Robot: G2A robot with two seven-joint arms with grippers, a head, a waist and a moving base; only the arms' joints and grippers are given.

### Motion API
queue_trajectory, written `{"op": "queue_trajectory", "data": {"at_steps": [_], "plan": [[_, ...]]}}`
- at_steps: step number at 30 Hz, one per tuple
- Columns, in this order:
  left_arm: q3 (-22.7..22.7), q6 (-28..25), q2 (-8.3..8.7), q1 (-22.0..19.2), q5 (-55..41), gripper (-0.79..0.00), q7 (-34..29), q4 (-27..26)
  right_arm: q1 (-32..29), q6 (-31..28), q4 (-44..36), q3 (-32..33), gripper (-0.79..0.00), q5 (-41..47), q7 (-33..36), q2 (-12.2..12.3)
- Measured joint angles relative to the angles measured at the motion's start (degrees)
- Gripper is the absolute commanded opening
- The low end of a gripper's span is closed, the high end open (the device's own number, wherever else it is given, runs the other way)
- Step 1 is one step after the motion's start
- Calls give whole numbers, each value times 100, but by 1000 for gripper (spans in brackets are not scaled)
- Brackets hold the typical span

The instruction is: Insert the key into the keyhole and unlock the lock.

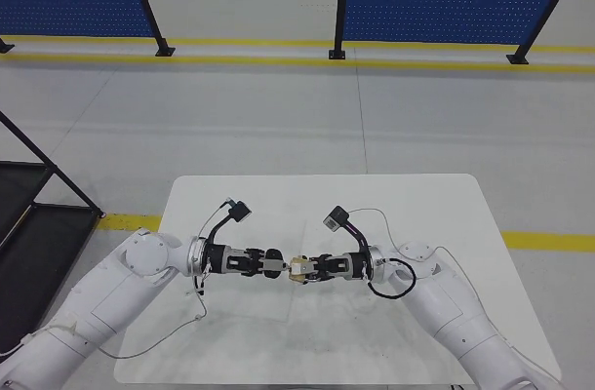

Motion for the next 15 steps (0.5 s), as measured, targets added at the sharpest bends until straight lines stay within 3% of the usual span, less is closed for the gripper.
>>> {"op": "queue_trajectory", "data": {"at_steps": [15], "plan": [[-387,-362,28,423,797,-785,441,-422,0,0,0,0,-785,1,0,0]]}}
